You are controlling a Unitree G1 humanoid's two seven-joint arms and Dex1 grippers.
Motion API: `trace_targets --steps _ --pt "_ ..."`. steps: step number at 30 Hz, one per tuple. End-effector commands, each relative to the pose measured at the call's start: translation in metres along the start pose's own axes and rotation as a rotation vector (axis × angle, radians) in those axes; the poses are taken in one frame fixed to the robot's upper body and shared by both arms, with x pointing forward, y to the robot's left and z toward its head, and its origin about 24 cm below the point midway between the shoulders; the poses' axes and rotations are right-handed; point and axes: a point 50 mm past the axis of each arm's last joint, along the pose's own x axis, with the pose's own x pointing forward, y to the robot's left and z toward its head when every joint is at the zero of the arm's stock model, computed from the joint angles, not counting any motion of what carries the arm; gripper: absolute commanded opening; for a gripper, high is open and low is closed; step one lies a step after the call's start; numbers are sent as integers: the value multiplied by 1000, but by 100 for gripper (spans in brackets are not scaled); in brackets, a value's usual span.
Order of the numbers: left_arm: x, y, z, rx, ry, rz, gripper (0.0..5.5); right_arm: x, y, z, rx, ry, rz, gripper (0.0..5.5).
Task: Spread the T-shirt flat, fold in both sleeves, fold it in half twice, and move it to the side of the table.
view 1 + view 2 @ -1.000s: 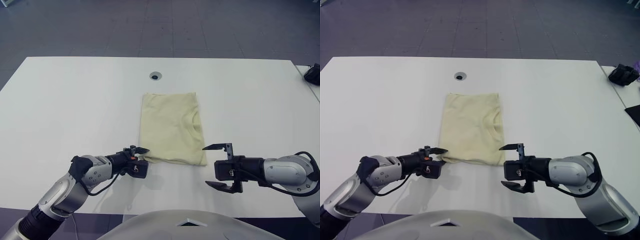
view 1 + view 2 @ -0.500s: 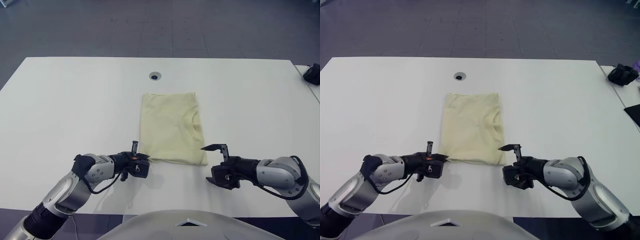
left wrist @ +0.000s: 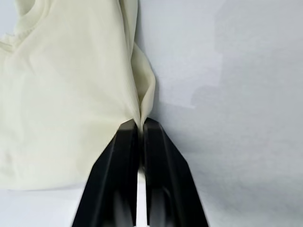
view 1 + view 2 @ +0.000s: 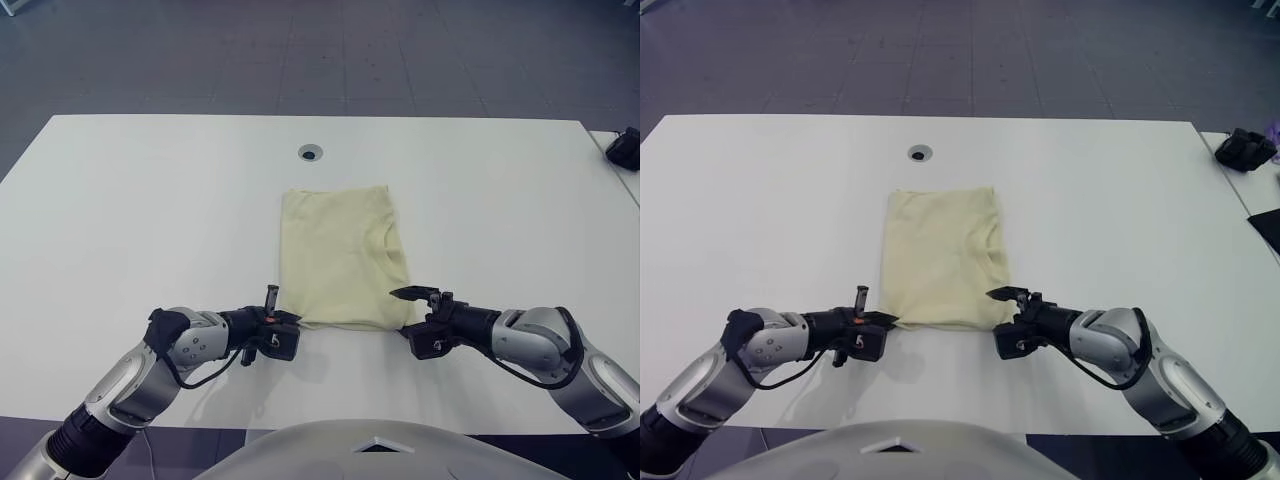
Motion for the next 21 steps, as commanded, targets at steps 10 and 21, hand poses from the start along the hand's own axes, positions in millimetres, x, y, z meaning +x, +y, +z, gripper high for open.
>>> trace_targets --steps 10,21 --pt "0 -7 -3 -4 11 -65 0 -1 13 -8 18 33 92 113" --pt "-7 4 7 -54 -85 -119 0 -9 -10 3 91 -72 98 1"
